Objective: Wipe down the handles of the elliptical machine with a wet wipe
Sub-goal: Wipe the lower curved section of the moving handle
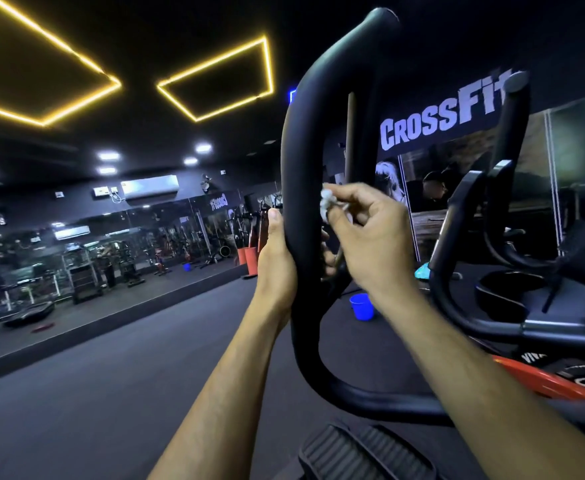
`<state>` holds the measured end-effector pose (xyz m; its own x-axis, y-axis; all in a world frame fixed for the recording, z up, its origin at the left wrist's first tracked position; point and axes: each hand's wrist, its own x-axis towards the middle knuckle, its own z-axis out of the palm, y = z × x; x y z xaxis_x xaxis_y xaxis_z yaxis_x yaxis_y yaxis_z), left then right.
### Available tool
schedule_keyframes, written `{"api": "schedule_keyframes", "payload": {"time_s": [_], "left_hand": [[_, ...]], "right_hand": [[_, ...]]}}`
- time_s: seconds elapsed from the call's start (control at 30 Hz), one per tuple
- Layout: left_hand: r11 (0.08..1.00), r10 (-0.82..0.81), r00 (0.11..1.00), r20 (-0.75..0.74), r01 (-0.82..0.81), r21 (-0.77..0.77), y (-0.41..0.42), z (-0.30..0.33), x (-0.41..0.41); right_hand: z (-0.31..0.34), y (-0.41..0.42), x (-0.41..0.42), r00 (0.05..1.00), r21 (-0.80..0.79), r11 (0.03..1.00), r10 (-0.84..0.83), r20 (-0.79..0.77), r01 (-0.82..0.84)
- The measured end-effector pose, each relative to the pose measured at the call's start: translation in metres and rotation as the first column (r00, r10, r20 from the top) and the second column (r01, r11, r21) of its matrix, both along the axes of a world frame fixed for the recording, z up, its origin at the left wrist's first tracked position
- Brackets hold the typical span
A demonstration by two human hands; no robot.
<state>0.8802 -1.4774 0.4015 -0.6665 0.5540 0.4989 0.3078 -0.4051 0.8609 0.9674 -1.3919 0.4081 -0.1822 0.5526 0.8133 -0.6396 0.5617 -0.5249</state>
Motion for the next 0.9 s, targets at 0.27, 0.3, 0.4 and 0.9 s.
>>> {"api": "schedule_keyframes", "payload": {"time_s": [0.27,0.3,0.4,0.9], "left_hand": [[0.993,0.099,0.995,0.009,-0.099,0.062,0.009,-0.018,-0.003],[0.993,0.091,0.996,0.022,-0.092,0.07,0.01,-0.018,-0.004],[0.993,0.072,0.997,0.033,-0.075,0.095,0.009,-0.02,-0.006],[0.978,0.203,0.978,-0.048,-0.2,0.059,0.012,-0.023,-0.009]], "right_hand": [[0.006,0.009,0.009,0.998,0.07,0.995,-0.065,-0.012,0.066],[0.005,0.002,0.004,0.996,0.041,0.996,-0.078,-0.036,0.079],[-0.014,-0.012,-0.002,0.998,-0.01,0.998,-0.066,-0.022,0.066],[-0.018,0.003,0.005,0.999,-0.028,1.0,0.009,0.048,-0.008]]}}
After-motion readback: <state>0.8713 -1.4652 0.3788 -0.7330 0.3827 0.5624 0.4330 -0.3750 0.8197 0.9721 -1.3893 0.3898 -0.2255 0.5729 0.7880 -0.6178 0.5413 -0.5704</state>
